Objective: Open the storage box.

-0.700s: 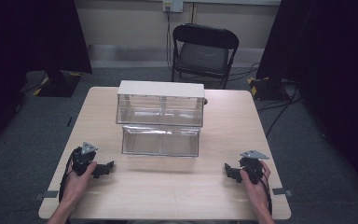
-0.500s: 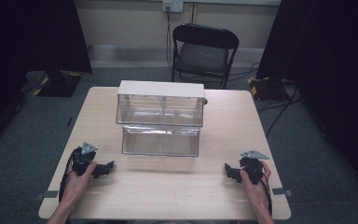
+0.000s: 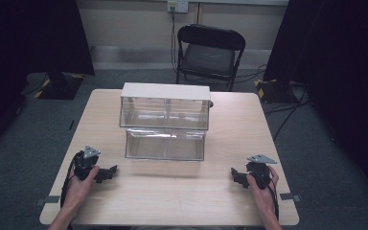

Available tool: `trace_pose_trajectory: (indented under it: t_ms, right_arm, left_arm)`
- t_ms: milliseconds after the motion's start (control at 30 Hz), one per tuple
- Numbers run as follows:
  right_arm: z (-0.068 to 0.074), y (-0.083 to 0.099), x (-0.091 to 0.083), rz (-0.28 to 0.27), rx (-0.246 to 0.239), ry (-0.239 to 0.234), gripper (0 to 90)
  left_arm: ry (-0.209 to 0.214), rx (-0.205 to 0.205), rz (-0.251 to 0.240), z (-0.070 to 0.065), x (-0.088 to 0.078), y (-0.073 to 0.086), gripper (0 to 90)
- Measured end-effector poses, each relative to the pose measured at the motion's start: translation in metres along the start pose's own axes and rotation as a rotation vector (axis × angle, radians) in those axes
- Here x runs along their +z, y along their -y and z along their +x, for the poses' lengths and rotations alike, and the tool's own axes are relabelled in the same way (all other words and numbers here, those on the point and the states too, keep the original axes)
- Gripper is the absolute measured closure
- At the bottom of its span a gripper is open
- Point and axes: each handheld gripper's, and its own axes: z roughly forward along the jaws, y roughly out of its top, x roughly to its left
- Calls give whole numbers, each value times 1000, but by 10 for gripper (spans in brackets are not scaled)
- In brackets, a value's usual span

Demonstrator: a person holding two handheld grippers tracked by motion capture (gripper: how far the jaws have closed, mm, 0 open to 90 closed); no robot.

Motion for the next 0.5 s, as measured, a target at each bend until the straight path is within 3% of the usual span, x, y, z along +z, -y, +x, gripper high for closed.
trace_pose_trajectory:
  t_ms: [500]
  right_arm:
    - [14, -13, -14, -70, -24, -53, 143]
  left_arm:
    - [1, 0, 0, 0, 0, 0, 0]
